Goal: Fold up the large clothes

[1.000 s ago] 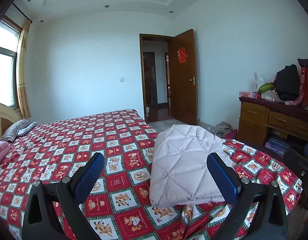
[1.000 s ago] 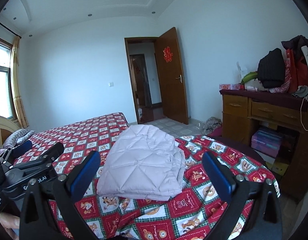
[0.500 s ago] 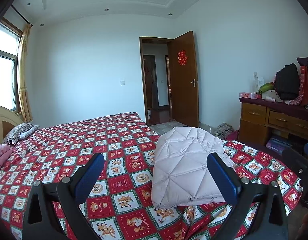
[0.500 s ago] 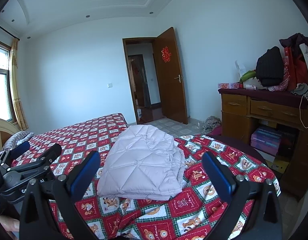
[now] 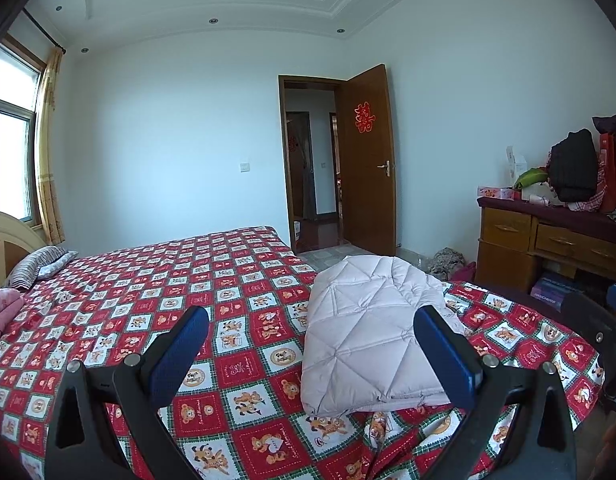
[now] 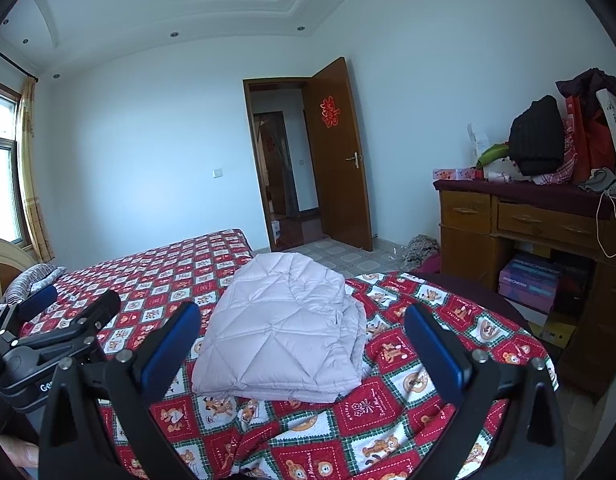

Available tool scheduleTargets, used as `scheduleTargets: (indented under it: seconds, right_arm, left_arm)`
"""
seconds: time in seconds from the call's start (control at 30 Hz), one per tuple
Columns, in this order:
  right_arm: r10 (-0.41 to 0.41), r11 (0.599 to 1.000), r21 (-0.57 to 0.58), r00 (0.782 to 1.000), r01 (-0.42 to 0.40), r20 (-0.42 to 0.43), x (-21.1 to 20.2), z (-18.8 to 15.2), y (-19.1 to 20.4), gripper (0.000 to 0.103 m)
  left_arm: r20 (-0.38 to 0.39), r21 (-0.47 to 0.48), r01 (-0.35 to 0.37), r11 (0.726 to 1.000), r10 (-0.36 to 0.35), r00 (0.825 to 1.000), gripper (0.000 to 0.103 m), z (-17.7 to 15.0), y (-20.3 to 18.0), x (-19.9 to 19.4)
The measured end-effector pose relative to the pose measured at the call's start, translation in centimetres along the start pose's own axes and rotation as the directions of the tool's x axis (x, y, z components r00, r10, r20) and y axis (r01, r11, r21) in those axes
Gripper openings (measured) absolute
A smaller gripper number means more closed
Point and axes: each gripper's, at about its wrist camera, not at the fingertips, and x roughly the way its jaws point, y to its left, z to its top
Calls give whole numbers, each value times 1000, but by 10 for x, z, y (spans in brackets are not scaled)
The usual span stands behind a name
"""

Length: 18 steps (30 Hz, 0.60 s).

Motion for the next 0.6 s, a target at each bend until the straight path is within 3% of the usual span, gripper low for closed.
scheduleTargets:
  seconds: [0.6]
  right_arm:
    - [4, 1000, 12, 1000, -4, -10, -1, 0, 1, 103]
  left_arm:
    - [-10, -2, 3, 1000, -3, 1000, 102, -1, 0, 0]
